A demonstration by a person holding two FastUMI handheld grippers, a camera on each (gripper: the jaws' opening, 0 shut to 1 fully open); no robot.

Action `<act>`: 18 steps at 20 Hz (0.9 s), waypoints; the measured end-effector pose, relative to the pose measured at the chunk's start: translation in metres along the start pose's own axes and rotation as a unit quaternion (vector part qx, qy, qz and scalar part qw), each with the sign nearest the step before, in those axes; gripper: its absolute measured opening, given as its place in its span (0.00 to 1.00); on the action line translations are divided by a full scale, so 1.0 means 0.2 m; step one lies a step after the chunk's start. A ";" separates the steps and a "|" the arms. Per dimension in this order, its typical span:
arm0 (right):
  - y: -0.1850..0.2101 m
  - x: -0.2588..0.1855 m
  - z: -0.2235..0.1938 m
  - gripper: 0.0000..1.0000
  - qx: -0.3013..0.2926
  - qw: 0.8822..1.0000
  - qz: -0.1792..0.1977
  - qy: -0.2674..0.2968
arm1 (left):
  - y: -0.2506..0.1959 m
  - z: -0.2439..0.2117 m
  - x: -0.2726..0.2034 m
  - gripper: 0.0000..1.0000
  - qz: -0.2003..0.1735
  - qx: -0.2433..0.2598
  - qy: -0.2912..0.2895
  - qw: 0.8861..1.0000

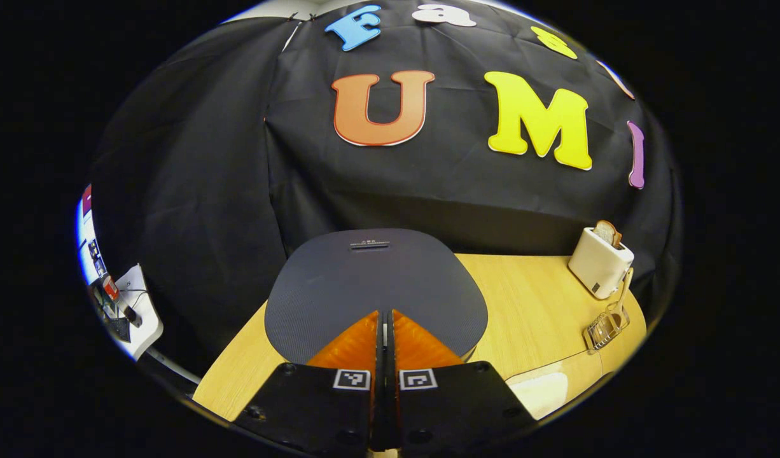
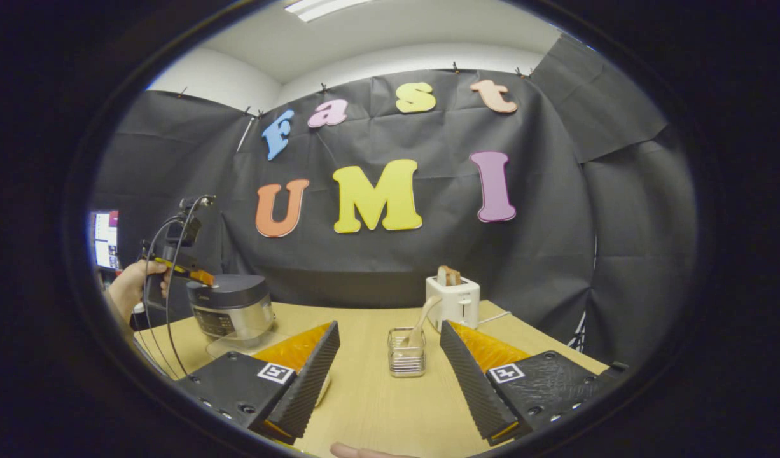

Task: Close the left gripper, press the button to open the rice cooker; take a wooden spoon from the chopstick holder with the right hand, scoop a spoonful of rice and pour it into the rice cooker, then put the wooden spoon back into the chopstick holder.

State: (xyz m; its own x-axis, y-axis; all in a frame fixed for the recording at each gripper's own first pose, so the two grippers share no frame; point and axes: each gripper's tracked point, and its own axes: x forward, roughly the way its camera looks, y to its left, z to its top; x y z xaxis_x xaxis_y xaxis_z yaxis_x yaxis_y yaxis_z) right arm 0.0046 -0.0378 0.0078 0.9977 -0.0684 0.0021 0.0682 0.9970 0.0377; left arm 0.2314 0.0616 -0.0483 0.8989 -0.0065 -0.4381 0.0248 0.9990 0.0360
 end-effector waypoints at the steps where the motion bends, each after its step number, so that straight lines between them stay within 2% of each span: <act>1: -0.01 0.00 0.01 0.95 0.001 1.000 -0.001 -0.001 | 0.00 0.00 -0.01 0.03 0.000 0.001 0.004 1.000; 8: 0.00 -0.02 0.03 0.95 0.008 1.000 -0.002 -0.004 | -0.01 -0.06 -0.01 0.03 0.004 -0.021 0.035 0.999; 9: 0.01 -0.03 0.03 0.95 0.008 1.000 -0.001 -0.006 | -0.01 -0.04 0.02 0.03 -0.002 -0.026 0.016 1.000; 12: 0.03 -0.05 0.05 0.95 0.002 1.000 0.003 -0.012 | 0.00 -0.04 -0.01 0.03 -0.001 -0.038 0.014 0.999; 16: 0.00 -0.07 0.06 0.95 -0.003 1.000 -0.004 -0.016 | 0.00 0.02 -0.02 0.03 0.016 -0.007 -0.009 1.000; 18: -0.01 -0.06 0.06 0.95 0.001 1.000 -0.006 -0.016 | -0.03 0.09 -0.05 0.04 0.006 0.023 -0.034 0.999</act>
State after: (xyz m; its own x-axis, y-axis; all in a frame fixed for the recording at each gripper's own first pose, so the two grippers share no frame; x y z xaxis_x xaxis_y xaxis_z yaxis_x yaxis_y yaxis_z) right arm -0.0075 -0.0400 0.0204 0.9961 -0.0822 0.0327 0.0809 0.9959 0.0399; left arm 0.2299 0.0557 -0.0287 0.9271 0.0017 -0.3748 0.0320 0.9960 0.0838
